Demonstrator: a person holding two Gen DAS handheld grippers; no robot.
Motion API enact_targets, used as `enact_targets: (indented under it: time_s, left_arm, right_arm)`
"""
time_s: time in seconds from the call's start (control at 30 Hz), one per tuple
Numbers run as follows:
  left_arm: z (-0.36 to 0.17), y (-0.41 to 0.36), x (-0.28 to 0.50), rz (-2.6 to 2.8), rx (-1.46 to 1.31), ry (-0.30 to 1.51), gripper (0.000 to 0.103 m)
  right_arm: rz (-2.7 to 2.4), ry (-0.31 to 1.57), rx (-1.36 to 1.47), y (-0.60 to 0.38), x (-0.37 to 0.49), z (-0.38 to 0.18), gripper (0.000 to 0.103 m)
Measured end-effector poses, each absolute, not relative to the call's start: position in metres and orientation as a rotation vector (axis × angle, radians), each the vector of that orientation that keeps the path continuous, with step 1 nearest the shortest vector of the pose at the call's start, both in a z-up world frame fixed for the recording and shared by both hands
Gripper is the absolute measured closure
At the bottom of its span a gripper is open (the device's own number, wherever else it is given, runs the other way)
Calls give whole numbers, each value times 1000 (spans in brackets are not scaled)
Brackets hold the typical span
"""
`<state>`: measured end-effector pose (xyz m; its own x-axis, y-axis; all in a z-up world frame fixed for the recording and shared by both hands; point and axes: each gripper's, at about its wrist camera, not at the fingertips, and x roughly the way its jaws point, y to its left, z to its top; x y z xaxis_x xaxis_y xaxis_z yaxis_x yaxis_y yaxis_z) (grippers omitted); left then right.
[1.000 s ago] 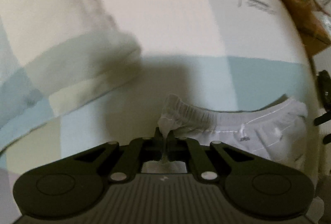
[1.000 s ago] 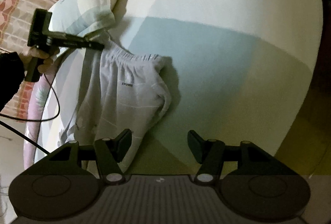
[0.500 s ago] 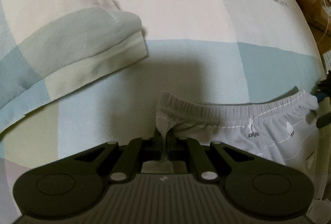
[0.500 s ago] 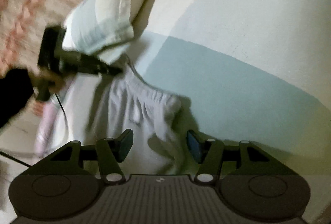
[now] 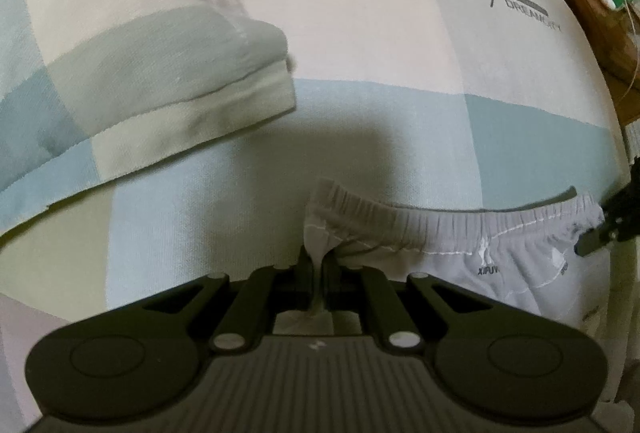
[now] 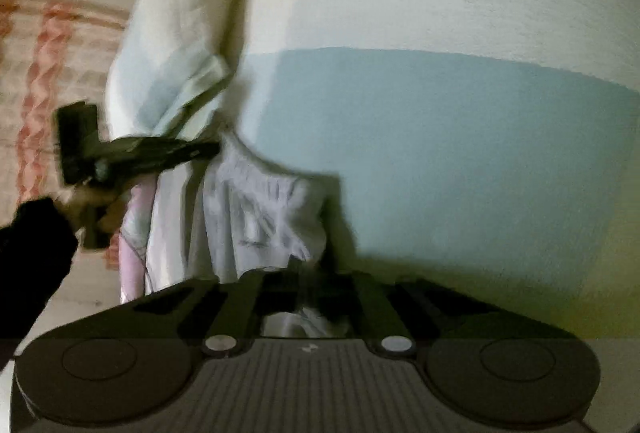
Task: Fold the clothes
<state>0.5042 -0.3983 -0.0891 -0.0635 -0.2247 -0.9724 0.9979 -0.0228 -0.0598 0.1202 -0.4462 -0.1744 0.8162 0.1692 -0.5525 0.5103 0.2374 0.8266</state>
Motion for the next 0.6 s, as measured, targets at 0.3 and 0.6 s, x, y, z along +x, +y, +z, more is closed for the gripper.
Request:
enact_targets:
  time_s: [0.3, 0.6]
  left_arm:
    - [-54, -415, 471, -1550, 1032, 946, 100]
    - [-80, -435, 442, -1523, 1128, 863, 94]
  right_arm:
    - [-408, 524, 1184, -436, 73, -96, 98]
    - [-592, 813, 979, -420, 85, -111, 88]
